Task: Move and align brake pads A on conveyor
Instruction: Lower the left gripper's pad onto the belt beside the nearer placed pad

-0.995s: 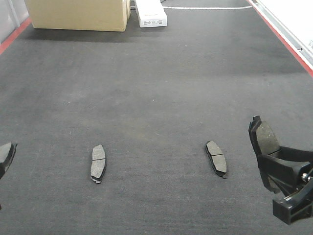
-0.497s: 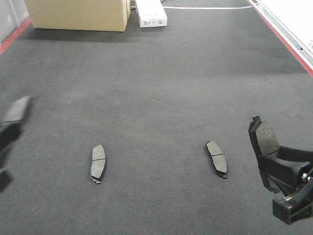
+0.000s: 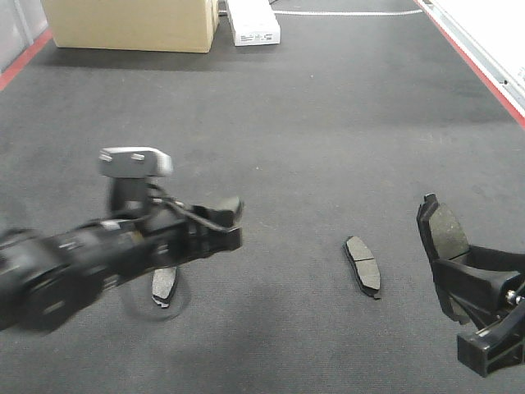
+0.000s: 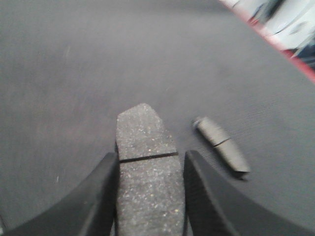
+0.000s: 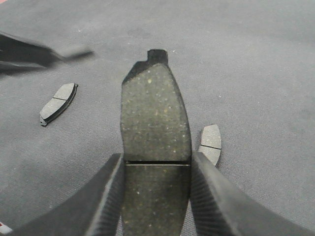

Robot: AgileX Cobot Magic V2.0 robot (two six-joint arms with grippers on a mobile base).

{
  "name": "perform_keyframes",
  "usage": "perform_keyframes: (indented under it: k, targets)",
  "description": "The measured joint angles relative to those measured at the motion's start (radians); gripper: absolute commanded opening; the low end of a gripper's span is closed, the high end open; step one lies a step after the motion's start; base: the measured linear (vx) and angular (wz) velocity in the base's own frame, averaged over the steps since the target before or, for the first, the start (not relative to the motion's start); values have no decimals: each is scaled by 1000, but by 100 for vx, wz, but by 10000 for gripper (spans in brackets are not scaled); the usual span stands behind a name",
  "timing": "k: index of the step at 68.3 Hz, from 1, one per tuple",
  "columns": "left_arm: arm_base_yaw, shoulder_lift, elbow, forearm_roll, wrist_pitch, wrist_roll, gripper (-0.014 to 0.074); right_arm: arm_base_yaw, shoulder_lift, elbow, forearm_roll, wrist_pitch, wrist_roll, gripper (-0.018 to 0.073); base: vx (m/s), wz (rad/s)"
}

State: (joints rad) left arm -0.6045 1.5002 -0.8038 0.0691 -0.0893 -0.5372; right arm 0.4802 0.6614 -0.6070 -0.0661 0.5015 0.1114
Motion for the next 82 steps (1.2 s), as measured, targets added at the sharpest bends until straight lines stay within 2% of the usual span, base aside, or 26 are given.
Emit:
perform_keyframes:
  k: [12,18,29,37,57,82]
  targets:
    - [0,193,-63,-177,-40,0,119,0,0,0,0,0,0,-8,0,0]
    - [3,255,-65,-230,-82,12,119,0,0,0,0,0,0,-8,0,0]
    - [15,328,-65,-309,-90,75,119,0,0,0,0,0,0,-8,0,0]
    - [15,336,-67,-326,-97,101,122,0,0,0,0,0,0,-8,0,0]
    - [15,336,-71,-332,-82,105,155,0,0,0,0,0,0,-8,0,0]
    - [15,336,-71,-332,-9,105,344,0,0,0,0,0,0,-8,0,0]
